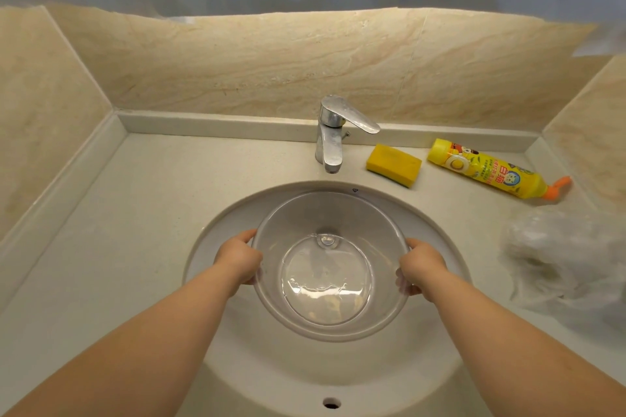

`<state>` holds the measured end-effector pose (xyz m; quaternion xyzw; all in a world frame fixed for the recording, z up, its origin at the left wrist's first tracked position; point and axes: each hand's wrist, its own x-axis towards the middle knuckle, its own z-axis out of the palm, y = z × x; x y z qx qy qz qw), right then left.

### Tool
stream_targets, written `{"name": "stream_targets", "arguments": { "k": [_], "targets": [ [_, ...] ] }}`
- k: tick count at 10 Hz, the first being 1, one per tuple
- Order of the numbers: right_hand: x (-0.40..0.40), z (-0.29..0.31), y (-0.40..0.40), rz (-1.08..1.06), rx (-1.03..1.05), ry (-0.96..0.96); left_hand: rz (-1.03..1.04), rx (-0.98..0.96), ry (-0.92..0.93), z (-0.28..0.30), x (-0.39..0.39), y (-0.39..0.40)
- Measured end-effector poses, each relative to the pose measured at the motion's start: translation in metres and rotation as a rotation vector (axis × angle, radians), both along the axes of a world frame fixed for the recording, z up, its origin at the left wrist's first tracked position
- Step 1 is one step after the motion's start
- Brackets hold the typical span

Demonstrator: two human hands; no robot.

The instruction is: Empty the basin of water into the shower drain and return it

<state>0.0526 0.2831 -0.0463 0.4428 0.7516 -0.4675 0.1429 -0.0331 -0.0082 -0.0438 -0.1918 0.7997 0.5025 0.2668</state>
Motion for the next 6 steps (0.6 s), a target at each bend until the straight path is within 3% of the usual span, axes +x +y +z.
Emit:
{"name": "stream_targets", "arguments": {
  "k": [4,6],
  "targets": [
    [-0.003,0.010,-0.003,0.019,0.046,-0.011,0.011,0.008,-0.005,0.003,0.006,0.000],
    [-0.003,0.030,-0.011,0.083,0.172,-0.107,-0.030,-0.032,-0.026,0.012,0.009,0.000]
  ]
}}
